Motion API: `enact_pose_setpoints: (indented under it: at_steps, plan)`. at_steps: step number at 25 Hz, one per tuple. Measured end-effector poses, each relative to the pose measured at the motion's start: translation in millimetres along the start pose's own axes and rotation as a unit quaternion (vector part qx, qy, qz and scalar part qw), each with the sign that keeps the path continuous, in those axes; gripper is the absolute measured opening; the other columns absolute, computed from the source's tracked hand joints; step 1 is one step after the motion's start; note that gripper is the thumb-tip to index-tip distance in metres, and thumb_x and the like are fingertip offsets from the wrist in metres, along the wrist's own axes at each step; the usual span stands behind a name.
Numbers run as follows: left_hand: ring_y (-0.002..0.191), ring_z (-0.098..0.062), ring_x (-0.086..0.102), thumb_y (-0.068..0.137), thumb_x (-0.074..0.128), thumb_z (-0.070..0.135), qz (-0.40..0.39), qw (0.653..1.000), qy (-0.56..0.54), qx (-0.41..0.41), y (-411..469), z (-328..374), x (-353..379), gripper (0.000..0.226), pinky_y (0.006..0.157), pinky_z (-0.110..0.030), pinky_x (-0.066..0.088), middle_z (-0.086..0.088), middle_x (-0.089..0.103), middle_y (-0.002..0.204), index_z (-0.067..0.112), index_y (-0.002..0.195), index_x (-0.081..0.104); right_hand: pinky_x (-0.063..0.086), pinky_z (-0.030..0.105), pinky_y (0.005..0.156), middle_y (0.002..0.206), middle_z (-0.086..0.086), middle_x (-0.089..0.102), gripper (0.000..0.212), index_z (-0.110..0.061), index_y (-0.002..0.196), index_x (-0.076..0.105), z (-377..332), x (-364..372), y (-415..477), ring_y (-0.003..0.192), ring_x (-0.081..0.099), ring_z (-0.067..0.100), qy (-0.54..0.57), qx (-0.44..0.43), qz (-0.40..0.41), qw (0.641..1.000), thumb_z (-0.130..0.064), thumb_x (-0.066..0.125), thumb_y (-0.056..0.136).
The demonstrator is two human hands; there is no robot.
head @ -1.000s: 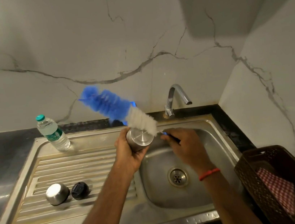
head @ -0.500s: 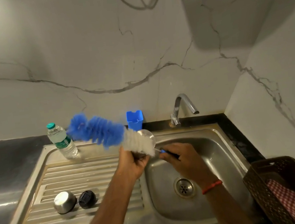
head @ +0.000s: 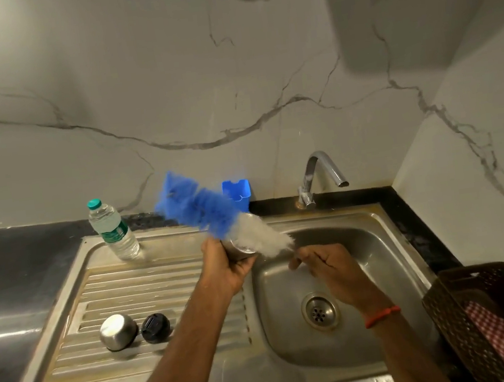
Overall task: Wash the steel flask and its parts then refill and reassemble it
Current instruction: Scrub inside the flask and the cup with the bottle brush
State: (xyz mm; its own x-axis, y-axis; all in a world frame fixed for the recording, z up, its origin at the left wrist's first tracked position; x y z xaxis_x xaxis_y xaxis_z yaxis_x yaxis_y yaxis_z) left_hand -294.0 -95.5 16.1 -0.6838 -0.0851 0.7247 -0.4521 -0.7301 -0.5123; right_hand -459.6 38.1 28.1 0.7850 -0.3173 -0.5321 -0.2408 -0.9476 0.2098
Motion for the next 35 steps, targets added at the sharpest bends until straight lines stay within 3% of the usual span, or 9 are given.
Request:
enact_pose_setpoints:
  at_steps: [3, 7, 13, 19, 22, 25, 28, 31, 35]
  plan:
    - [0.103, -0.038, 0.073, 0.083, 0.077, 0.034, 0.013, 1.0, 0.001, -0.013, 3.2, -3.7, 3.6, 0.057, 0.068, -0.047, 0.063, -0.02, 0.071, 0.122, 0.014, 0.133, 0.06, 0.054, 0.037, 0.072, 0.076, -0.003, 0.07, 0.034, -0.028, 0.083, 0.071, -6.3, -11.3, 10.6, 0.072, 0.064, 0.009, -0.052, -0.014, 0.052, 0.997, -0.043, 0.048, 0.101]
    - [0.105, -0.036, 0.072, 0.096, 0.064, 0.033, 0.013, 1.0, -0.009, -0.008, 0.8, -13.2, 4.8, 0.047, 0.07, -0.048, 0.065, -0.02, 0.071, 0.12, 0.009, 0.136, 0.058, 0.043, 0.012, 0.066, 0.073, -0.012, 0.065, 0.036, -0.014, 0.083, 0.071, -28.7, 11.8, 14.6, 0.07, 0.061, 0.0, -0.047, -0.036, -0.041, 0.997, -0.031, 0.047, 0.103]
    - [0.105, -0.035, 0.073, 0.079, 0.078, 0.034, 0.013, 1.0, -0.005, -0.011, 3.4, -1.3, 3.3, 0.057, 0.079, -0.047, 0.063, -0.018, 0.073, 0.119, 0.012, 0.13, 0.064, 0.043, 0.011, 0.07, 0.073, -0.013, 0.063, 0.03, -0.034, 0.079, 0.063, -21.8, -11.7, 12.9, 0.075, 0.061, -0.004, -0.056, 0.01, 0.039, 0.998, -0.027, 0.048, 0.103]
    - [0.106, -0.037, 0.073, 0.086, 0.076, 0.038, 0.013, 1.0, -0.006, 0.013, -3.6, -0.3, -4.6, 0.059, 0.069, -0.045, 0.063, -0.019, 0.07, 0.125, 0.015, 0.137, 0.058, 0.046, 0.017, 0.064, 0.069, -0.007, 0.063, 0.033, -0.033, 0.076, 0.066, -18.4, 3.1, 4.1, 0.068, 0.06, 0.004, -0.041, -0.036, -0.026, 0.998, -0.05, 0.048, 0.098]
    - [0.104, -0.039, 0.073, 0.074, 0.085, 0.035, 0.026, 1.0, -0.002, 0.001, -3.2, 1.8, -1.7, 0.072, 0.07, -0.047, 0.061, -0.021, 0.068, 0.127, 0.018, 0.137, 0.055, 0.046, 0.012, 0.069, 0.074, -0.022, 0.066, 0.024, -0.04, 0.077, 0.063, -28.9, -2.2, 11.0, 0.074, 0.062, -0.001, -0.038, -0.04, 0.031, 0.998, -0.033, 0.056, 0.099]
    - [0.104, -0.036, 0.073, 0.09, 0.072, 0.035, 0.023, 0.999, 0.029, 0.003, -4.8, -1.1, -0.7, 0.056, 0.07, -0.044, 0.061, -0.019, 0.07, 0.124, 0.017, 0.14, 0.055, 0.046, 0.012, 0.069, 0.076, -0.018, 0.068, 0.017, -0.043, 0.085, 0.067, -46.8, 10.7, 16.4, 0.075, 0.063, 0.001, -0.031, -0.071, -0.033, 0.996, -0.036, 0.056, 0.095]
    - [0.108, -0.036, 0.071, 0.087, 0.075, 0.032, -0.015, 0.996, 0.081, 0.031, -6.9, 7.8, -7.9, 0.068, 0.082, -0.055, 0.061, -0.015, 0.068, 0.127, 0.035, 0.146, 0.041, 0.044, 0.022, 0.063, 0.074, 0.004, 0.065, 0.026, -0.038, 0.082, 0.073, -24.8, -8.1, -2.3, 0.064, 0.055, 0.01, 0.008, -0.008, -0.048, 0.999, -0.045, 0.051, 0.093]
    - [0.109, -0.037, 0.065, 0.083, 0.073, 0.008, 0.027, 0.984, 0.156, 0.079, -8.8, 27.2, -17.2, 0.092, 0.086, -0.058, 0.058, -0.013, 0.059, 0.124, 0.054, 0.144, 0.022, 0.041, 0.026, 0.056, 0.061, 0.005, 0.057, 0.028, -0.033, 0.085, 0.075, -2.9, -35.3, -12.5, 0.054, 0.048, 0.017, 0.021, 0.083, 0.033, 0.996, -0.048, 0.051, 0.089]
    - [0.101, -0.04, 0.068, 0.057, 0.083, 0.003, 0.021, 0.949, 0.296, 0.109, -5.6, 38.7, -27.9, 0.092, 0.083, -0.058, 0.059, -0.017, 0.067, 0.116, 0.027, 0.138, 0.046, 0.033, 0.019, 0.045, 0.052, -0.002, 0.043, 0.028, -0.028, 0.095, 0.073, 4.7, -45.6, -8.4, 0.047, 0.039, 0.01, 0.004, 0.108, 0.088, 0.99, -0.045, 0.051, 0.093]
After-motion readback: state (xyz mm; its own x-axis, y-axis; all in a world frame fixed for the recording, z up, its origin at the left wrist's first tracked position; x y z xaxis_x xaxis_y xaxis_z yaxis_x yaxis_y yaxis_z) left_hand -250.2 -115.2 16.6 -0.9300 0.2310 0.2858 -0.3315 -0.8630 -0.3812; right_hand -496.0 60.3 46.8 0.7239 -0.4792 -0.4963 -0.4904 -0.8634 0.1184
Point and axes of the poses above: each hand's wrist, its own y-axis towards the middle knuckle, its own x-axis out of the palm, z = x × y, the point moved 1 cm from there along y, towards the middle knuckle
